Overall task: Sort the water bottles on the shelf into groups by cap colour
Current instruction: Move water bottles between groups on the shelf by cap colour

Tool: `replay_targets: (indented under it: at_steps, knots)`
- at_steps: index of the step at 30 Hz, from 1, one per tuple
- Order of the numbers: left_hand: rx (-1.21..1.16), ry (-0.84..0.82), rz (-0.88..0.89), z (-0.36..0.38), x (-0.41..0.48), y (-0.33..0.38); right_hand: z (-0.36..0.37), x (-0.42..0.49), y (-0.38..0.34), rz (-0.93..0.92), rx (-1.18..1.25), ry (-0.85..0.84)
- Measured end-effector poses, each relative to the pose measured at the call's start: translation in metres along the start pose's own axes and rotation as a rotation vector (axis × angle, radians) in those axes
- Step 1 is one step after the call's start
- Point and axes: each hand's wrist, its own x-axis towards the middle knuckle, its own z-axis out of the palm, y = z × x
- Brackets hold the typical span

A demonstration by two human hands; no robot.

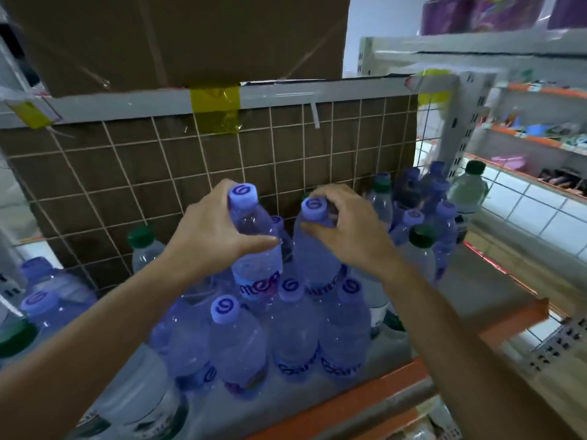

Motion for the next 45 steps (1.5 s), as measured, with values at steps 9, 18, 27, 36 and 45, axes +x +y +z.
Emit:
replay_targets:
  at_steps: [9,18,27,36,45]
  knots:
    - [0.342,-0.266,-0.089,0.030,0.015,0.000,0.020,0.002,0.008,0.106,-0.391,-0.365]
    - [0.607,-0.410,-0.115,0.037,0.013,-0.004,0.015,0.006,0.000,0.030,-0.531,-0.445]
    - [0.826,-0.534,0.013,0.038,0.027,0.001,-0.017,0.012,-0.014,0.068,-0.443,-0.267]
    - [0.585,-0.339,0.112,0.080,0.092,0.055,-0.114,0.029,0.073,0.191,-0.406,0.199]
    - [0.630,-0.399,0.266,0.161,0.150,0.116,-0.185,0.040,0.218,0.298,-0.497,0.390]
